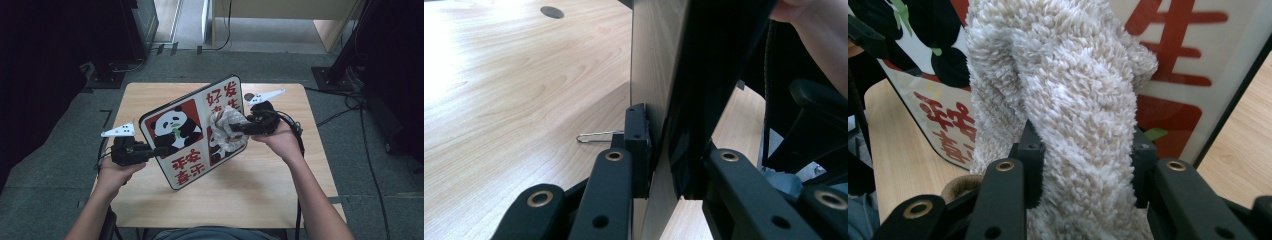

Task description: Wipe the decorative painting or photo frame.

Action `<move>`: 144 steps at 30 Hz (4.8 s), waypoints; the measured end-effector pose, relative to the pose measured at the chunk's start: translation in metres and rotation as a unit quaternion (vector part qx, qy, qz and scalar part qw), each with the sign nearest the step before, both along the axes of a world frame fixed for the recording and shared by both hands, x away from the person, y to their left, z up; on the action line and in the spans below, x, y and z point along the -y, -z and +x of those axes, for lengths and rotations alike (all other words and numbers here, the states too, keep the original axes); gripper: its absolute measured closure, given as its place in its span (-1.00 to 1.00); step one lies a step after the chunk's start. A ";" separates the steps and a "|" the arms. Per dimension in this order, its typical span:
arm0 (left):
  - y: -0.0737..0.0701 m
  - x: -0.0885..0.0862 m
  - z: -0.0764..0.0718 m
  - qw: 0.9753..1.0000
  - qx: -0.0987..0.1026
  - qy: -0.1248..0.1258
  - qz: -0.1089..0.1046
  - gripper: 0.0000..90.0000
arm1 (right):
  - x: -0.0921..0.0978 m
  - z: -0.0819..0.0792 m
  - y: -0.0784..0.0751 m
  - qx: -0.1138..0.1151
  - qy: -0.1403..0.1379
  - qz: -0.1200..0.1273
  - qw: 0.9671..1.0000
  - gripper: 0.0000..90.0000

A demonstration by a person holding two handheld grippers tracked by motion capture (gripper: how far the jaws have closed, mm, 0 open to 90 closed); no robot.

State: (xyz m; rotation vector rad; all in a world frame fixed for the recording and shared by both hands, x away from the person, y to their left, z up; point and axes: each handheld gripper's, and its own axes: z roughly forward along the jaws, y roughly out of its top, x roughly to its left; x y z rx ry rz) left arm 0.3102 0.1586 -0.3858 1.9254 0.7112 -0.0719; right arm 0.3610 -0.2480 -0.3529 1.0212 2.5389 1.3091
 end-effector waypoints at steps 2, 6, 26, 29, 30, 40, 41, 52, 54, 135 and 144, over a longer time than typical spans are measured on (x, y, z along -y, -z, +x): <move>0.000 0.000 0.000 1.000 0.000 0.000 0.000 0.76 | 0.001 -0.001 0.004 -0.001 0.000 0.001 1.000 0.41; 0.000 0.000 0.000 1.000 0.001 0.000 0.000 0.76 | 0.003 -0.003 0.013 -0.007 0.000 -0.001 1.000 0.40; 0.000 0.000 -0.001 1.000 0.002 0.000 0.001 0.76 | 0.008 -0.010 0.047 -0.020 0.009 0.001 1.000 0.40; 0.000 0.000 -0.001 1.000 0.002 0.000 0.001 0.76 | 0.009 -0.011 0.053 -0.025 0.010 -0.004 1.000 0.39; 0.000 0.000 -0.001 1.000 0.002 0.001 0.001 0.76 | 0.009 -0.011 0.053 -0.025 0.010 -0.004 1.000 0.39; 0.000 0.000 -0.001 1.000 0.004 0.000 0.001 0.76 | 0.010 -0.015 0.071 -0.027 0.011 -0.003 1.000 0.38; 0.000 0.000 -0.001 1.000 0.004 0.001 0.001 0.76 | 0.010 -0.015 0.072 -0.029 0.012 -0.005 0.999 0.38; 0.000 0.000 -0.001 1.000 0.003 0.002 0.001 0.76 | 0.014 -0.019 0.097 -0.049 0.010 -0.022 0.999 0.38; 0.000 0.000 -0.001 1.000 0.005 0.003 0.001 0.75 | 0.015 -0.019 0.102 -0.050 0.010 -0.016 0.999 0.37; 0.000 0.001 -0.003 1.000 0.001 -0.009 0.000 0.76 | -0.022 -0.005 -0.090 0.015 -0.006 0.005 1.000 0.40; 0.000 0.001 -0.003 1.000 0.002 -0.008 -0.001 0.77 | -0.041 0.001 -0.104 0.033 -0.009 0.004 0.999 0.40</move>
